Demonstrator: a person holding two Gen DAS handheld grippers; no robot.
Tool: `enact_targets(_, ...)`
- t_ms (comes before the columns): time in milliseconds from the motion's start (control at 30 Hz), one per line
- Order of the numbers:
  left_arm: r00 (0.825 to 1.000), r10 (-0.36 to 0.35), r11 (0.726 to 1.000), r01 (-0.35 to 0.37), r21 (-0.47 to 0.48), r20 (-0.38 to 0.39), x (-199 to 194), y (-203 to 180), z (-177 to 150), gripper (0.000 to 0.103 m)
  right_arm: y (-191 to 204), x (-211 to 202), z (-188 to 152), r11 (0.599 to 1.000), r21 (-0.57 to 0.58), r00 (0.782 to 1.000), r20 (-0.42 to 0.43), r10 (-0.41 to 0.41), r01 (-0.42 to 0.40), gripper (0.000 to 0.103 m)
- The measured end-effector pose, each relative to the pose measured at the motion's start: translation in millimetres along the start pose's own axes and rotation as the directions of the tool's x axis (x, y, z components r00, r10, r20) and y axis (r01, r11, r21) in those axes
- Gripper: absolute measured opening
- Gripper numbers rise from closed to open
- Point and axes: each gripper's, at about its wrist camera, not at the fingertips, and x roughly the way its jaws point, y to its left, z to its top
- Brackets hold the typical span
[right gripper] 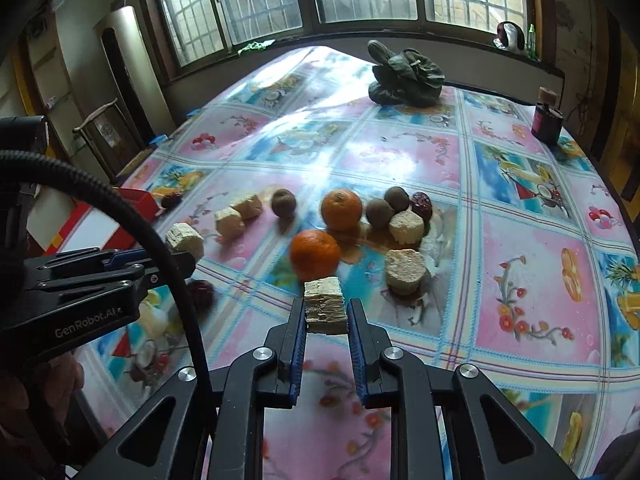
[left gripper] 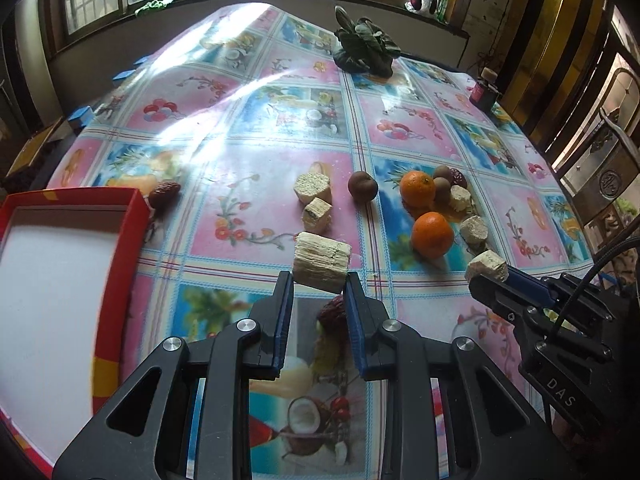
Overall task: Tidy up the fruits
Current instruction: 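Carry the left gripper's block into the red tray and open it while the right gripper releases its block there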
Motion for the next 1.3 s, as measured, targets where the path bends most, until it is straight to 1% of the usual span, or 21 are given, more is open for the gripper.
enact_targets(67, 1.0, 0.021, 1.0, -0.021, -0.002, 0.011, -7.7, 5.4, -1.2, 0.025, 8.9, -4.6, 0.9, 1.0, -0.003, 1.0, 0.009, 0.025, -0.025, 0.019)
enact_targets(133, 0.999, 0.042, 0.999, -0.042, -0.01, 0.022, -15.2, 13.4, -2.6, 0.025, 20.7, -7.4, 2.2, 0.999, -0.02, 0.999, 0.016, 0.034, -0.034, 0.019)
enact_targets(267, 0.995, 0.087, 0.996, -0.086, -0.032, 0.038, -29.9, 34.6, -6.1, 0.025, 46.2, -9.0, 8.0, 0.996, -0.056, 0.997, 0.022, 0.069, -0.067, 0.019)
enact_targets(533, 0.985, 0.162, 0.981, -0.155, -0.12, 0.055, -51.8, 86.7, -16.9, 0.025, 103.6, 5.9, 26.4, 0.979, -0.143, 0.989, 0.011, 0.148, -0.145, 0.019)
enact_targets(700, 0.978, 0.2, 0.967, -0.188, -0.171, 0.053, -58.7, 120.2, -23.8, 0.025, 142.3, 22.1, 37.9, 0.962, -0.195, 0.981, -0.018, 0.194, -0.194, 0.019)
enact_targets(800, 0.972, 0.23, 0.956, -0.218, -0.198, 0.04, -59.8, 141.3, -28.5, 0.025, 166.8, 31.3, 44.5, 0.948, -0.228, 0.975, -0.037, 0.219, -0.221, 0.019)
enact_targets(1000, 0.964, 0.266, 0.935, -0.256, -0.243, 0.007, -58.4, 174.8, -38.7, 0.025, 211.8, 53.8, 55.4, 0.921, -0.286, 0.964, -0.083, 0.251, -0.265, 0.019)
enact_targets(1100, 0.961, 0.278, 0.926, -0.272, -0.263, -0.014, -56.6, 186.1, -45.2, 0.025, 231.1, 68.0, 58.5, 0.908, -0.315, 0.96, -0.112, 0.255, -0.278, 0.019)
enact_targets(1200, 0.962, 0.273, 0.924, -0.269, -0.272, -0.022, -55.9, 191.7, -46.4, 0.025, 246.4, 82.1, 57.0, 0.898, -0.332, 0.957, -0.145, 0.252, -0.287, 0.019)
enact_targets(1300, 0.955, 0.295, 0.917, -0.291, -0.273, -0.028, -55.6, 194.7, -46.3, 0.025, 254.6, 94.7, 52.4, 0.89, -0.339, 0.949, -0.18, 0.258, -0.306, 0.019)
